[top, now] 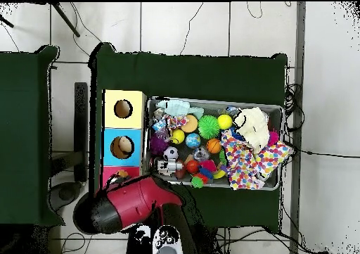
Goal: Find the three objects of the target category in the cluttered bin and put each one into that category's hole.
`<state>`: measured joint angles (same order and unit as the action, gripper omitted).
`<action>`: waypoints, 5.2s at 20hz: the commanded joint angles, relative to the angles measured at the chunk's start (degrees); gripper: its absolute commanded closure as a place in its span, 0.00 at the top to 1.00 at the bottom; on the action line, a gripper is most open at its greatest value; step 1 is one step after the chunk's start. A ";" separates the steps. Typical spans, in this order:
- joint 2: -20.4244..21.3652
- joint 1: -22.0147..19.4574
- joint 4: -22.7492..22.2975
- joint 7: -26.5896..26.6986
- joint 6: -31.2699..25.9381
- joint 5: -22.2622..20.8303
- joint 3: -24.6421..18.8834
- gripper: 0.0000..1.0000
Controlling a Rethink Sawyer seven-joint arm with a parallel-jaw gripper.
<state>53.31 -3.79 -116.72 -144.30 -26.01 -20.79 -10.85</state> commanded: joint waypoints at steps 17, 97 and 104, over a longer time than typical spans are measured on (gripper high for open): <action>-3.83 8.51 -0.97 -7.46 1.34 2.22 1.42 0.00; -16.13 -15.36 17.22 9.45 -4.80 -4.97 -10.79 1.00; -20.27 -17.21 24.77 14.05 -10.37 -4.18 -13.30 1.00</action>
<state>38.07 -19.19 -104.36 -144.30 -28.01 -22.47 -19.35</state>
